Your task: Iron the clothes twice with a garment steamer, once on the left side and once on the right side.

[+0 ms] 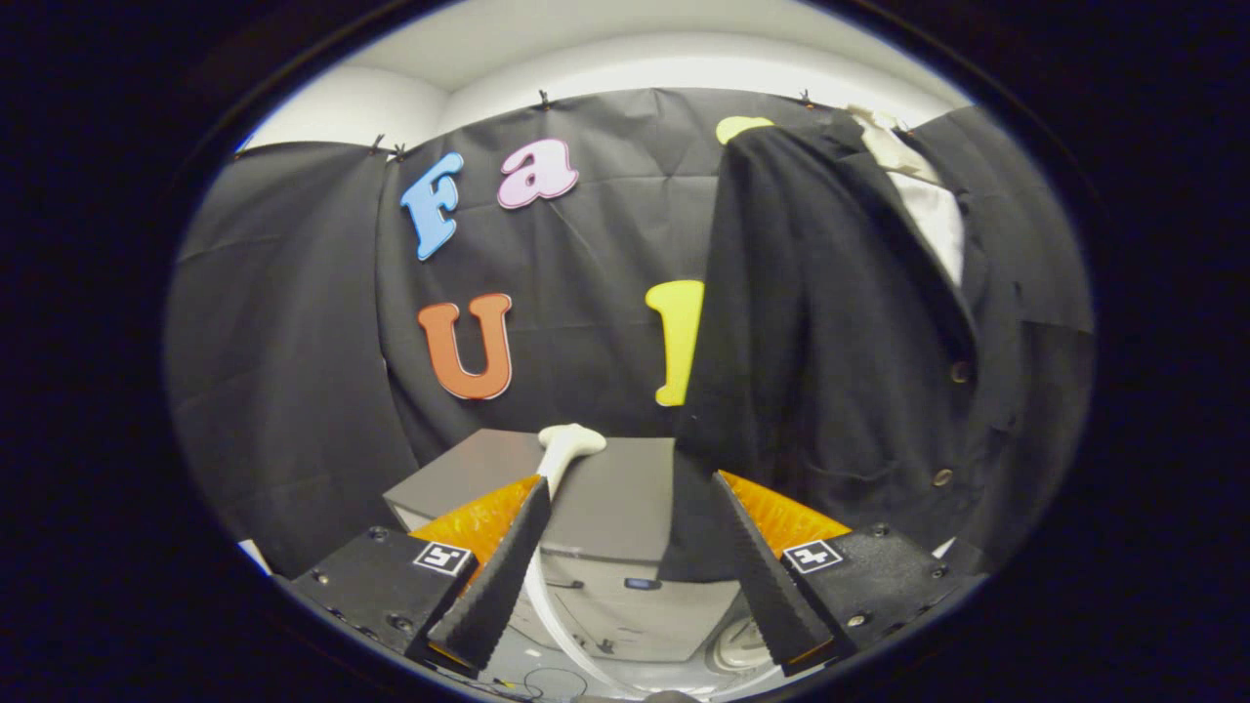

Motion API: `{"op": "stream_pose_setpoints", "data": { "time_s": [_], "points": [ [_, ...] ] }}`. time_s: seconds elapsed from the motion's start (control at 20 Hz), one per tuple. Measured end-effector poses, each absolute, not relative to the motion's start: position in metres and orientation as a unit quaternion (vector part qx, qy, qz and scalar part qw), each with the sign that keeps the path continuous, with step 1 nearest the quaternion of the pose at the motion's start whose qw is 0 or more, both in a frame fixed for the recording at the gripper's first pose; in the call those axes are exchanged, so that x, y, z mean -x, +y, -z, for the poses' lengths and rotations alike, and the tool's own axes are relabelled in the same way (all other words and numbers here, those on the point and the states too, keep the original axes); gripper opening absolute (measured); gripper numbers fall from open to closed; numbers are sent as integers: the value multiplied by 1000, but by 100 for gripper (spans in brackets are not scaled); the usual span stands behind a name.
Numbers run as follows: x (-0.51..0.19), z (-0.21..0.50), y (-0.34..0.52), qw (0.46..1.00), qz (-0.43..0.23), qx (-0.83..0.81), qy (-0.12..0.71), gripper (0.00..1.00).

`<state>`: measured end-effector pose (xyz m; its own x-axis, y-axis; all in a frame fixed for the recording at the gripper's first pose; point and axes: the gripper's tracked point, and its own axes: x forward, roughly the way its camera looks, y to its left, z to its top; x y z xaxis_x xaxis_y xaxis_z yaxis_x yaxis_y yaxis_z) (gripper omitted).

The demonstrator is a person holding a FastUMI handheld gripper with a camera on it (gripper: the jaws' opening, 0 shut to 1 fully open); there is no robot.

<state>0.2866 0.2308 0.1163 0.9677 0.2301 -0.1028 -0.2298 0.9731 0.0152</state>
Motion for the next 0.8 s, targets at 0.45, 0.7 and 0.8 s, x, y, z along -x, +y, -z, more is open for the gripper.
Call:
{"op": "stream_pose_setpoints", "data": {
  "time_s": [0.45,0.7,0.8],
  "points": [
    [-428,-57,338,976,-134,29,169,100],
    [-469,-10,359,960,-124,48,245,98],
    [-471,-7,365,958,-122,51,255,95]
  ]
}}
